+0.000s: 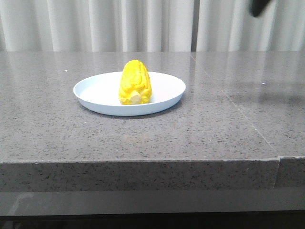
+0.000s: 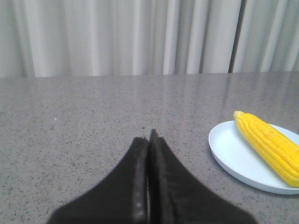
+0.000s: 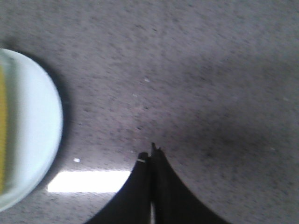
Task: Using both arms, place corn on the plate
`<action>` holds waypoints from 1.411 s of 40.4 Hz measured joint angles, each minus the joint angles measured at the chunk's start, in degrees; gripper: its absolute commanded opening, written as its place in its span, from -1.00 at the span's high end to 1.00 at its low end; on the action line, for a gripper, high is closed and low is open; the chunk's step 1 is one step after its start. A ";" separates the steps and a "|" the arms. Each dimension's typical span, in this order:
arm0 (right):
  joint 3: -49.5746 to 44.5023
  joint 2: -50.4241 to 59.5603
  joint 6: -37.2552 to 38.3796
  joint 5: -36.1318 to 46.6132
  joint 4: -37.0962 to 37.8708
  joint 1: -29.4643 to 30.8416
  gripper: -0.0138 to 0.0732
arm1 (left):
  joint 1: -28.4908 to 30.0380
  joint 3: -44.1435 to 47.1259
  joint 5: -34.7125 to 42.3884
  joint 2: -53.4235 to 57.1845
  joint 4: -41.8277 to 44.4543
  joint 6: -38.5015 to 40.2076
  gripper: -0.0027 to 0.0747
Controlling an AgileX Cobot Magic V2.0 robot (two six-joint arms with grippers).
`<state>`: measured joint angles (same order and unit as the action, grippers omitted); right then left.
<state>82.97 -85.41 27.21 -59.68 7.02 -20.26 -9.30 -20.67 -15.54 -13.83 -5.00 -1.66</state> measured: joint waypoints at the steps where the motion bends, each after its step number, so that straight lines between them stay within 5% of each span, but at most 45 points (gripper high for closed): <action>1: -2.40 1.09 -0.60 0.41 0.01 0.78 0.82 | 0.00 0.00 0.00 0.00 0.00 0.00 0.98; 10: -21.69 15.12 -2.45 7.35 0.12 6.12 0.82 | 0.00 0.00 0.00 0.00 0.00 0.00 0.98; 32: -52.88 51.39 -8.92 31.67 3.05 6.33 0.84 | 0.00 0.00 0.00 0.00 0.00 0.00 0.98; 45: -60.45 68.07 -8.92 39.24 3.56 6.33 0.84 | 0.00 0.00 0.00 0.00 0.00 0.00 0.98; 57: -60.59 70.15 -9.13 39.68 3.56 6.33 0.84 | 0.00 0.00 0.00 0.00 0.00 0.00 0.98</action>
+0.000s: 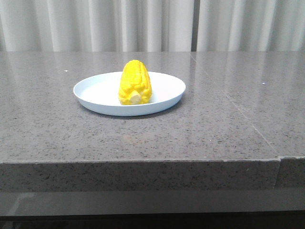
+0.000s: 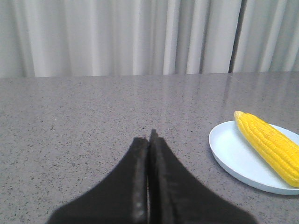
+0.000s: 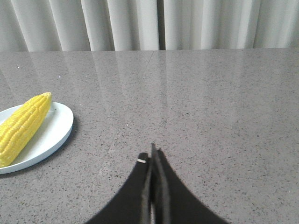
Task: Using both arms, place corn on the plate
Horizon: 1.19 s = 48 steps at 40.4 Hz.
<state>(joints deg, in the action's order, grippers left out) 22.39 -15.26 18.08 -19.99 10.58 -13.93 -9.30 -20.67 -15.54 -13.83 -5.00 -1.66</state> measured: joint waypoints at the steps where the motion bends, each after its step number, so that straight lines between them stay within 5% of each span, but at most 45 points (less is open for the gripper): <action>1: 0.00 0.00 0.00 0.09 0.00 0.00 0.84 | 0.00 0.00 0.00 0.00 0.00 0.00 0.98; 30: 0.00 0.09 -0.20 0.09 0.13 0.00 0.84 | 0.49 0.68 0.00 0.81 1.11 0.00 0.98; 48: 0.00 0.09 -0.30 0.09 0.13 0.00 0.84 | 10.69 13.90 0.10 14.08 2.88 0.00 0.98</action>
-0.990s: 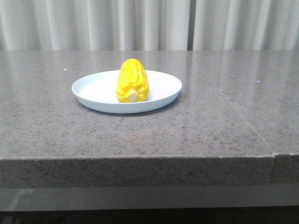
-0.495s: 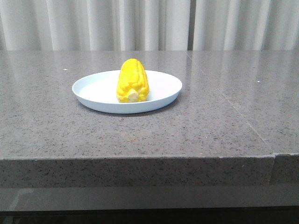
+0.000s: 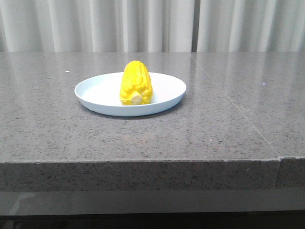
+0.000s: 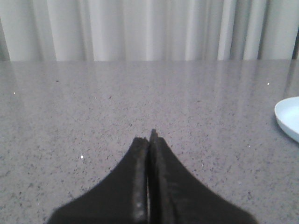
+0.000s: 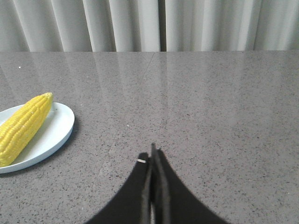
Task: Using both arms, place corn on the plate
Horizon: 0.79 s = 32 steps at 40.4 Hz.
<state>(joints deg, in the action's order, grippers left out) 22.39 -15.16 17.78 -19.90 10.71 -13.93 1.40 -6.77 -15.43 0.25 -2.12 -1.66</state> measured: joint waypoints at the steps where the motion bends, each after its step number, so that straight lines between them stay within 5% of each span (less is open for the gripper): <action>1: 0.00 0.00 0.00 0.00 0.00 0.00 0.84 | 0.10 0.64 0.00 0.00 0.03 0.00 0.98; 32: 0.00 0.00 0.00 0.00 0.04 0.00 0.84 | 0.10 7.11 7.25 0.00 0.13 0.00 0.98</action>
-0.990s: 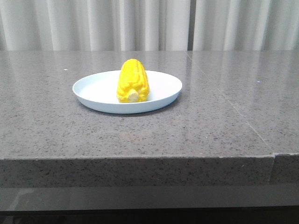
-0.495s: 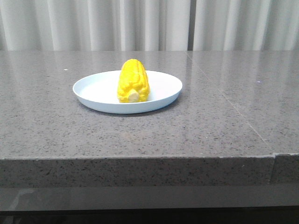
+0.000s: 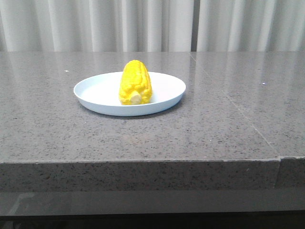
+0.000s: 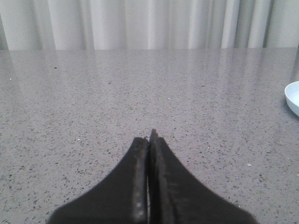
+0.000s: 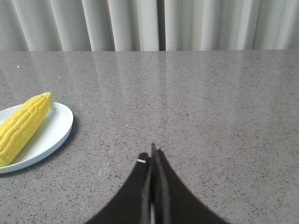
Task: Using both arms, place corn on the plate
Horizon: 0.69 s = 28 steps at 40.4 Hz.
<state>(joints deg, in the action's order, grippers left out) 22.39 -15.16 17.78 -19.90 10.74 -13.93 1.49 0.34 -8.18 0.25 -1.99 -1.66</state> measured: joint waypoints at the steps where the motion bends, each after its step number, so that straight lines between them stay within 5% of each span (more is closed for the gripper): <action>1: 0.00 0.00 0.00 0.00 0.00 0.00 0.84 | 0.00 0.00 0.00 0.00 0.00 0.00 0.98; 28: -3.80 1.10 -3.57 3.99 0.43 1.09 0.84 | 0.00 0.00 0.00 0.00 0.00 0.00 0.98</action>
<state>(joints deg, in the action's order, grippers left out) 18.59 -14.06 14.21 -15.91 11.17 -12.85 1.49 0.34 -8.18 0.25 -1.99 -1.66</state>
